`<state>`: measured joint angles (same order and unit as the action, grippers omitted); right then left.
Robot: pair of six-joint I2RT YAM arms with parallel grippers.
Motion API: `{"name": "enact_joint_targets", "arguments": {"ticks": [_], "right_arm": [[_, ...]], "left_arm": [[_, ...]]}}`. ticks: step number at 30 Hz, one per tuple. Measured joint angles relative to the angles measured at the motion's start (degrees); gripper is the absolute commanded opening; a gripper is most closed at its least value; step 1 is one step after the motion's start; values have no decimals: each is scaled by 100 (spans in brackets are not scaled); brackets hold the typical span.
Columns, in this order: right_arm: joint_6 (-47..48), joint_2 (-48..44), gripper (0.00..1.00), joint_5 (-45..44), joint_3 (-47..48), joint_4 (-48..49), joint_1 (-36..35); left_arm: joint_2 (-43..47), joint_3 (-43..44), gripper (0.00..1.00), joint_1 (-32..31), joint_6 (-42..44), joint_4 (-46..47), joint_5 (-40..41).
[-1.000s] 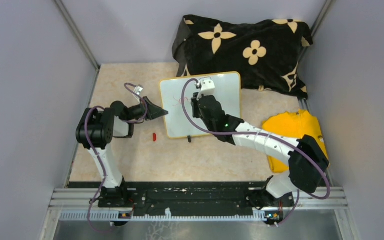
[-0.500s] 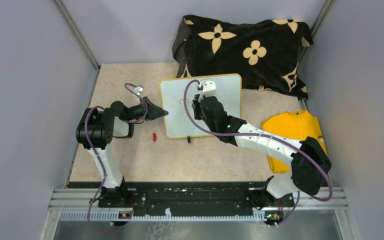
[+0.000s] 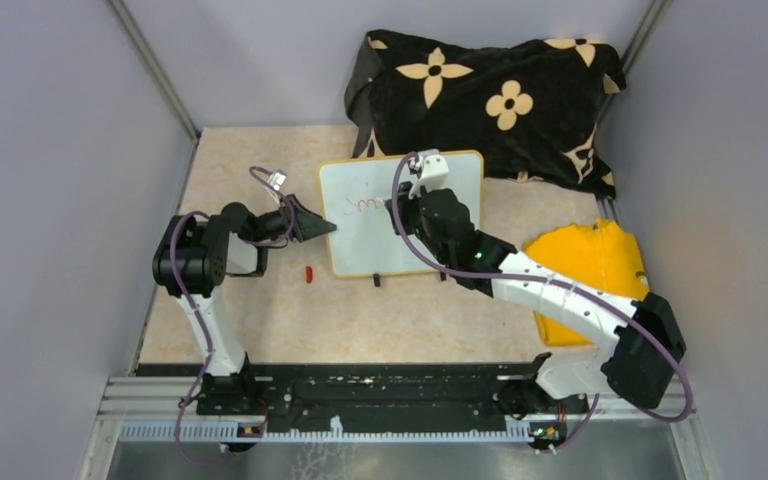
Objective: Write a sentence on the whiteboard
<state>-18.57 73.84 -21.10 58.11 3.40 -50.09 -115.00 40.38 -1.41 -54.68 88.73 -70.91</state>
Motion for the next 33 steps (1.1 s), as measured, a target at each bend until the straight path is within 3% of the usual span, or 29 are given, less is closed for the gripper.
{"name": "enact_joint_targets", "arguments": {"ticks": [7,15,33], "right_arm": [[42,-17,0,-24,0,0,0],[48,17,0,-221,0,11,0],[44,494,0,-442,66,170,0]], "left_arm": [[0,50,43,0,-201,0,26],[0,96,23,0,-330,0,37],[0,160,11,0,-269,4,35]]}}
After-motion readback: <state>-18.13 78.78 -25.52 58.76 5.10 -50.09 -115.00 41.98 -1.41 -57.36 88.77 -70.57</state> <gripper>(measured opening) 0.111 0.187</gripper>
